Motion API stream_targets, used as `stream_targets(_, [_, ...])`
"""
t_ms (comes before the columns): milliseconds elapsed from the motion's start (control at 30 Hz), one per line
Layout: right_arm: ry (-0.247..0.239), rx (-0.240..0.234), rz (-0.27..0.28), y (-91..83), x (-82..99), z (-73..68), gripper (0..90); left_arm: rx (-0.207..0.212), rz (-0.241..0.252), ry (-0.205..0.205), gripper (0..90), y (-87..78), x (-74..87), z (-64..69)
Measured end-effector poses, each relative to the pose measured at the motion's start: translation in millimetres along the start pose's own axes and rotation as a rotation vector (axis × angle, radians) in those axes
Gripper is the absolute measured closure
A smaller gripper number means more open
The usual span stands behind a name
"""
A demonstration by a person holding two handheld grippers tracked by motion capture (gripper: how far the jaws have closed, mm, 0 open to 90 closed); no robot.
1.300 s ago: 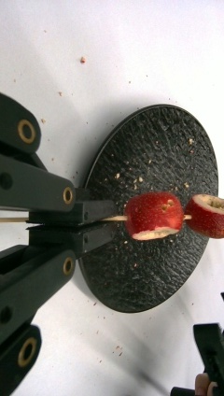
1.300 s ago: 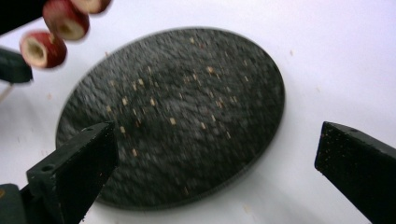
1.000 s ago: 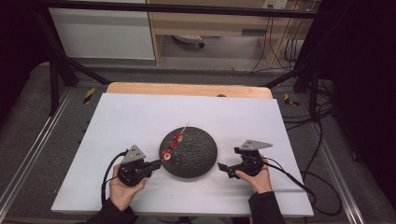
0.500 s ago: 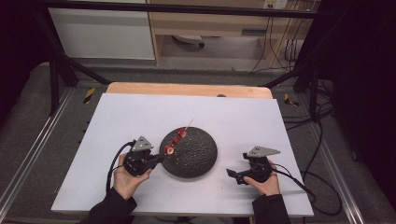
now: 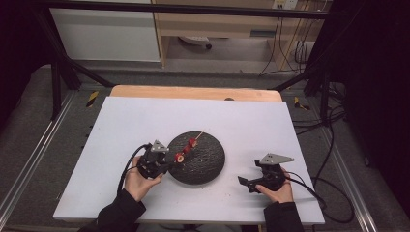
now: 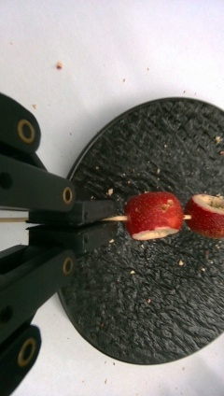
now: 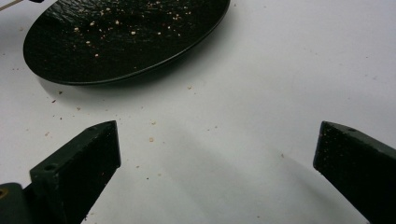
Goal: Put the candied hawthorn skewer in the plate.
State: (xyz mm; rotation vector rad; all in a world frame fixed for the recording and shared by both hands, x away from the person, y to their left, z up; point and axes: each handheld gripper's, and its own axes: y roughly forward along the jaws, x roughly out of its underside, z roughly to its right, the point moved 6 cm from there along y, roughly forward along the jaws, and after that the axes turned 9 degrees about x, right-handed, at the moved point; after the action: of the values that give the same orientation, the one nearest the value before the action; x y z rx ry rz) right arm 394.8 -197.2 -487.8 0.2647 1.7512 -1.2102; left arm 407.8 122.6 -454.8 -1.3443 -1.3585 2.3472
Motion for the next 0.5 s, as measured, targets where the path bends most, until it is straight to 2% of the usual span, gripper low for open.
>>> stream_targets(300, [0.001,0.000,0.000,-0.8,2.5,0.2,1.3,-0.023,-0.072,0.013,88.4,12.2,-4.1,3.1])
stream_targets(500, [0.003,-0.005,-0.005,-0.3,5.0,-0.4,1.2,-0.042,-0.096,0.021,88.4,18.9,-5.4,5.7])
